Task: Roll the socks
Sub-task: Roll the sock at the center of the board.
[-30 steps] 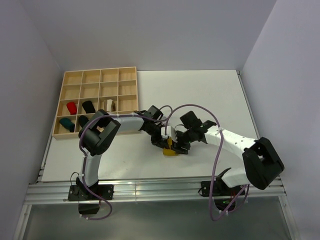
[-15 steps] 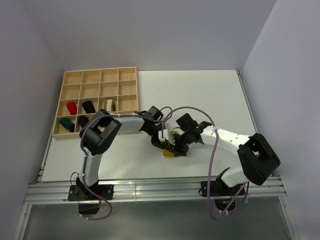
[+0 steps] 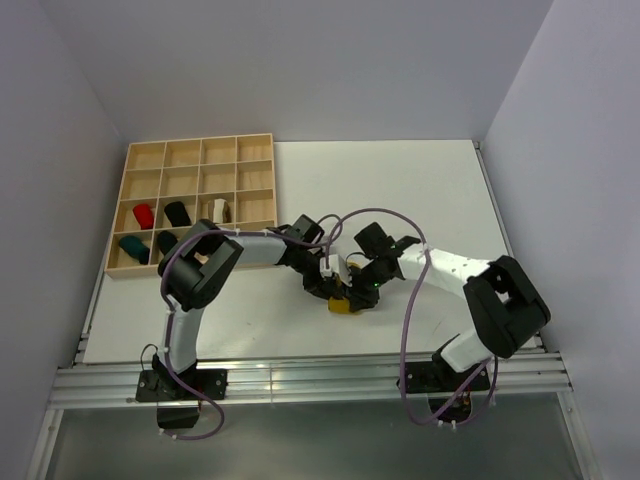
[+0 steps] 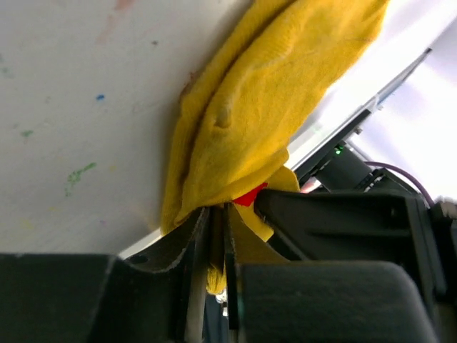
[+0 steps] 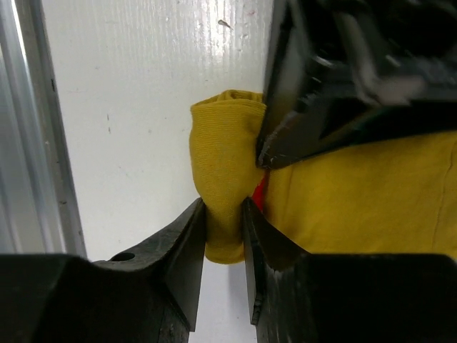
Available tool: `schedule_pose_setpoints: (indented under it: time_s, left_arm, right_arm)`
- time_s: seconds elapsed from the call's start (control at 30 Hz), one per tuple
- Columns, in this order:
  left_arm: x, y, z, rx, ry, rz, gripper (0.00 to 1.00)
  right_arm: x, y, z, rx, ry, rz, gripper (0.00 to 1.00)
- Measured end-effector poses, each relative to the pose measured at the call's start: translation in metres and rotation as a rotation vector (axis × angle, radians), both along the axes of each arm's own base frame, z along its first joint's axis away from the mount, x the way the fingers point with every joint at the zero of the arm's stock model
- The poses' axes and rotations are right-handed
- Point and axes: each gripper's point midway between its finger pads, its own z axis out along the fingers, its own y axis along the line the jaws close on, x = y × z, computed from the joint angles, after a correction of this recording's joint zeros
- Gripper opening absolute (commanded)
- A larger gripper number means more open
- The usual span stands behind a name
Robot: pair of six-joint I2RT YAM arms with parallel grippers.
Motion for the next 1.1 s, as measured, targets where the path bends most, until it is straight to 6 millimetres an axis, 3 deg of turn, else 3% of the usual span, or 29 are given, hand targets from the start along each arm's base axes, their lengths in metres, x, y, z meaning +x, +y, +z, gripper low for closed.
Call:
schedule_pose_setpoints:
  time_s: [0.5, 1.1]
  left_arm:
    - [0.007, 0.000, 0.003, -0.085, -0.113, 0.123, 0.18]
    - [0.017, 0.007, 0.007, -0.041, -0.395, 0.212, 0.18]
  right_arm:
    - [0.019, -0.012, -0.002, 0.011, 0.427, -0.112, 0.32]
    - [0.032, -0.011, -0.005, -0.150, 0.677, -0.200, 0.26]
